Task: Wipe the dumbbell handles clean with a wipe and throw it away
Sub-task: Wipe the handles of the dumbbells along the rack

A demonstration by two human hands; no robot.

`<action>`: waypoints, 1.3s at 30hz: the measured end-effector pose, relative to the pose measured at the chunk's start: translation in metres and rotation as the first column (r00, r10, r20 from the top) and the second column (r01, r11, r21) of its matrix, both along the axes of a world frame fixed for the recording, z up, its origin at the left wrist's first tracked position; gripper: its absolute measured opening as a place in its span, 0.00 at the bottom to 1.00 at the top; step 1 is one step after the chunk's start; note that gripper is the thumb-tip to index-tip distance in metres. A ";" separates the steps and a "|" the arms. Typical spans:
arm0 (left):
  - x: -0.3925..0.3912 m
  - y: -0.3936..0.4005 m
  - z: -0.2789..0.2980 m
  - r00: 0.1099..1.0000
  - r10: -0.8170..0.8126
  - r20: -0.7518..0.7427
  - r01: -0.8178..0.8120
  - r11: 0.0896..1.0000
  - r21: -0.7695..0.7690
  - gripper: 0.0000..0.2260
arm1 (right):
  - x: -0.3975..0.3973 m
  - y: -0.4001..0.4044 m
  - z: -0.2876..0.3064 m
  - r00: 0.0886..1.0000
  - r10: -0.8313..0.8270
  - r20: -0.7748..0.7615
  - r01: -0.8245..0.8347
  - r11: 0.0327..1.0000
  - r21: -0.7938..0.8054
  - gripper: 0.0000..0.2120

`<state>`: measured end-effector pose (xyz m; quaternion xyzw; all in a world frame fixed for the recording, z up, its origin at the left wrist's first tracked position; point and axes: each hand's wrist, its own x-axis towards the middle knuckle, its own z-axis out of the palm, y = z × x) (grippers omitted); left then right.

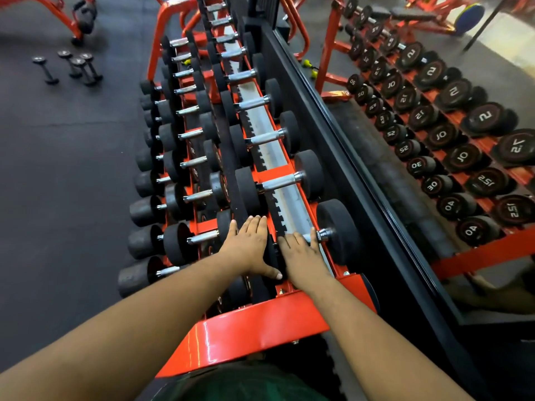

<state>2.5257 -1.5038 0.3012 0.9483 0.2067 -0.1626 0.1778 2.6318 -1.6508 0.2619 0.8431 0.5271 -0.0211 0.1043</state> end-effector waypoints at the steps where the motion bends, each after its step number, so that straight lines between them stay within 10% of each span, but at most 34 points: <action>1: -0.001 0.000 0.000 1.000 0.000 0.001 0.000 1.000 -0.003 0.67 | 0.000 -0.006 0.000 1.000 0.008 0.011 -0.009 1.000 0.011 0.38; 30: -0.001 0.002 -0.001 0.999 -0.039 -0.001 0.039 0.998 0.040 0.66 | 0.014 -0.028 0.003 0.974 -0.202 0.099 0.198 0.979 0.042 0.27; 39: -0.001 0.002 -0.002 0.999 -0.036 0.005 0.036 0.999 0.029 0.66 | 0.015 -0.041 -0.004 0.989 -0.026 0.148 0.007 0.992 0.127 0.30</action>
